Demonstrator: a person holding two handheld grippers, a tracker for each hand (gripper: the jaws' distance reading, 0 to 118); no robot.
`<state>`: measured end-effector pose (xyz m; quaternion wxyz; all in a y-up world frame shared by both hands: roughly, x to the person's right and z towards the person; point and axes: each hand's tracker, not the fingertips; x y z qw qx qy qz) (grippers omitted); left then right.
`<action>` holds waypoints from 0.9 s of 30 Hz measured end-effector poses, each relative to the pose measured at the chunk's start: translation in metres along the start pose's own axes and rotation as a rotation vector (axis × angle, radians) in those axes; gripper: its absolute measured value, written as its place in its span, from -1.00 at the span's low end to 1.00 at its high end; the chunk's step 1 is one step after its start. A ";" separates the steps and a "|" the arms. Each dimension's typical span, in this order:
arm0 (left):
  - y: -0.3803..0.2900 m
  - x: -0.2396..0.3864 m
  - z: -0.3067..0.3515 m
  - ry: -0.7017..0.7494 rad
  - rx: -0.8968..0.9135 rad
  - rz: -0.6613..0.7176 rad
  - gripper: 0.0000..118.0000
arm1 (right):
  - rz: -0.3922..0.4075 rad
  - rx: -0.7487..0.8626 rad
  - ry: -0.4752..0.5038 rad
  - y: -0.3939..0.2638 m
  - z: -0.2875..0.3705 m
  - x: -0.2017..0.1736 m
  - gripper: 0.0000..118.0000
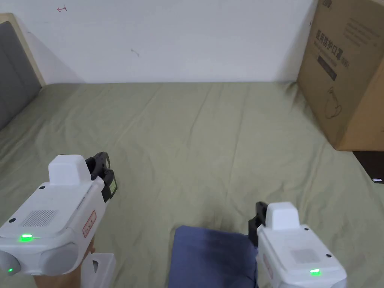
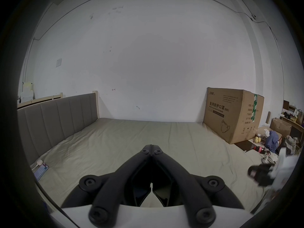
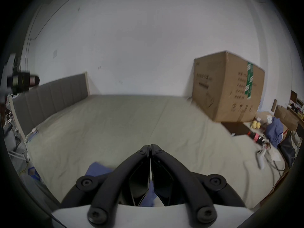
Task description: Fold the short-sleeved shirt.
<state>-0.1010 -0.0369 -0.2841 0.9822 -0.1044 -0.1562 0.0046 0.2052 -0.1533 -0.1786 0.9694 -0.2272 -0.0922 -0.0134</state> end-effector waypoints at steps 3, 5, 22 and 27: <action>-0.007 -0.004 -0.001 -0.017 -0.028 0.008 -1.00 | 0.018 -0.083 0.042 -0.028 -0.019 -0.018 -0.98; -0.014 -0.004 -0.003 -0.028 -0.051 0.011 -1.00 | 0.014 -0.126 0.054 -0.046 -0.030 -0.026 -0.98; -0.097 0.010 -0.062 -0.241 -0.500 0.293 -0.44 | -0.009 -0.248 -0.012 -0.113 -0.081 -0.024 -0.99; -0.146 0.025 -0.103 -0.341 -0.795 0.323 0.96 | -0.010 -0.247 0.012 -0.112 -0.080 -0.018 -0.99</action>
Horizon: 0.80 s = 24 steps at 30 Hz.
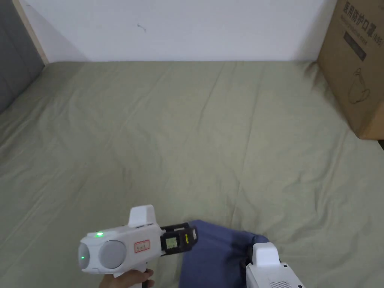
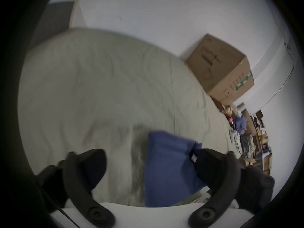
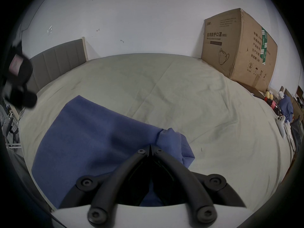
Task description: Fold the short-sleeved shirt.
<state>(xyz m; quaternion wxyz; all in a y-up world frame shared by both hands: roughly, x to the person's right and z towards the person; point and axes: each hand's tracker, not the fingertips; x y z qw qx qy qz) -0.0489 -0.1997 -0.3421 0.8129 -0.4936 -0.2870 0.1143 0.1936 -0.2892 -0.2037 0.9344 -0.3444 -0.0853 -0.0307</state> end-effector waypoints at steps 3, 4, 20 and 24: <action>-0.003 -0.010 -0.027 -0.018 -0.063 0.026 0.95 | -0.001 -0.004 0.013 0.001 0.001 0.002 -0.99; -0.003 -0.014 -0.035 -0.022 -0.097 0.043 0.95 | 0.003 -0.005 0.016 0.001 0.002 0.002 -0.99; 0.010 -0.023 -0.044 -0.183 -0.197 0.026 -0.81 | 0.004 0.035 0.042 0.030 0.025 0.009 -0.99; 0.047 -0.045 -0.009 -0.101 -0.150 -0.052 -0.82 | 0.008 0.106 0.041 0.058 0.038 0.011 -0.99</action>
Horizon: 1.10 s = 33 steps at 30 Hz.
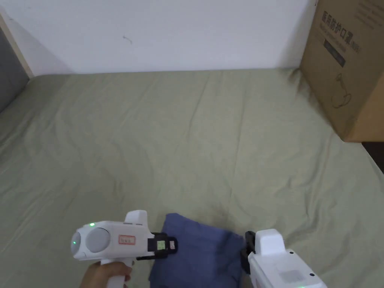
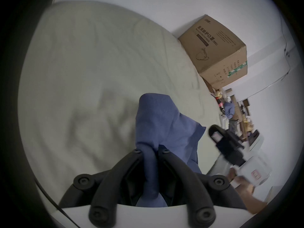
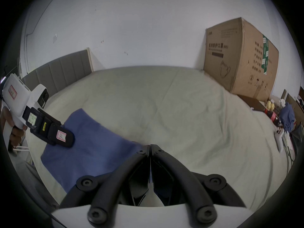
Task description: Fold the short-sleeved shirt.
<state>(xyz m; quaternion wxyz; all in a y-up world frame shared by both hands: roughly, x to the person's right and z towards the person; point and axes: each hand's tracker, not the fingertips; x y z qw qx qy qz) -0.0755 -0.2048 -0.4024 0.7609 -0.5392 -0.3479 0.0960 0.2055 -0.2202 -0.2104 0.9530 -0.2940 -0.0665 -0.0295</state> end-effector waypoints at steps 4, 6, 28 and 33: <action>0.033 -0.055 0.056 0.136 0.035 -0.012 -0.82 | 0.012 0.066 -0.007 0.027 0.004 -0.005 -0.99; 0.046 -0.085 0.082 0.213 0.045 -0.011 -0.82 | 0.003 0.091 -0.007 0.038 0.003 -0.009 -0.99; 0.072 -0.286 0.186 0.579 0.037 0.256 -0.61 | 0.028 0.100 0.007 0.075 -0.040 -0.044 -0.99; 0.075 -0.267 0.182 0.643 0.044 0.238 0.41 | 0.012 0.114 -0.005 0.083 -0.029 -0.034 -0.99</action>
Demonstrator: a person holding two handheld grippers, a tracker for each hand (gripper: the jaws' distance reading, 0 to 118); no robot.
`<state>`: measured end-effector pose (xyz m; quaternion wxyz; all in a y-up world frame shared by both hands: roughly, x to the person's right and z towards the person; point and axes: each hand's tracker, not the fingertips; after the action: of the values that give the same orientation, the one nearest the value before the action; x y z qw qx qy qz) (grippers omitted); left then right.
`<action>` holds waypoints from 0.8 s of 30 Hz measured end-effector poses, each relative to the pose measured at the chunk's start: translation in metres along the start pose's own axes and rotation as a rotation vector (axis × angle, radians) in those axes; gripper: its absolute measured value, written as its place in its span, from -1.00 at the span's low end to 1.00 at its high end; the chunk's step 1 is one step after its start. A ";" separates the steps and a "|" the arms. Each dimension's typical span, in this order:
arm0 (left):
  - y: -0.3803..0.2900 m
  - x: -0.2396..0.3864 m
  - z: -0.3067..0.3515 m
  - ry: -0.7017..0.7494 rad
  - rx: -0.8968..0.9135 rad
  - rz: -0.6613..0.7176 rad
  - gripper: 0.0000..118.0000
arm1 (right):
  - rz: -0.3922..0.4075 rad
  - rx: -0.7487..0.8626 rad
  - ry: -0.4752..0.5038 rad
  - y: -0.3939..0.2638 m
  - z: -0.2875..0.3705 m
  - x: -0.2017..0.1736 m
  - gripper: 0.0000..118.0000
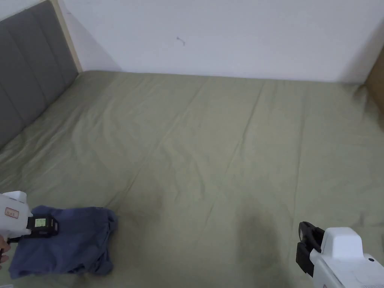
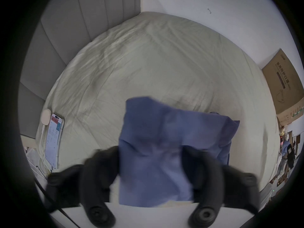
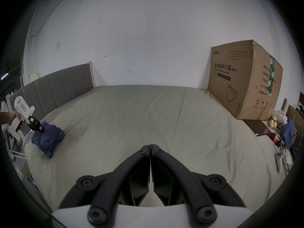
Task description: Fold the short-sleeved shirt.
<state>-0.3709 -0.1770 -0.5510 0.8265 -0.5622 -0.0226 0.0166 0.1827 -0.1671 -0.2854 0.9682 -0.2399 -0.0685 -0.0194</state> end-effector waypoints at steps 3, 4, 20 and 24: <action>-0.001 0.019 0.023 0.002 0.103 -0.057 0.83 | -0.009 0.029 -0.006 0.010 0.013 0.008 -0.99; 0.001 0.027 0.033 0.012 0.123 -0.064 0.83 | -0.009 0.041 -0.006 0.018 0.022 0.008 -0.99; -0.041 0.170 0.254 -0.005 0.785 -0.160 0.83 | 0.019 0.307 -0.083 0.113 0.136 0.060 -0.99; -0.074 0.208 0.288 -0.022 0.967 -0.165 0.83 | 0.049 0.375 -0.116 0.127 0.161 0.071 -0.99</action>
<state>-0.1797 0.0742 -0.3728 0.9911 -0.1102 -0.0657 -0.0345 0.2424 0.0204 -0.1930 0.9905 -0.0577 -0.1208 0.0311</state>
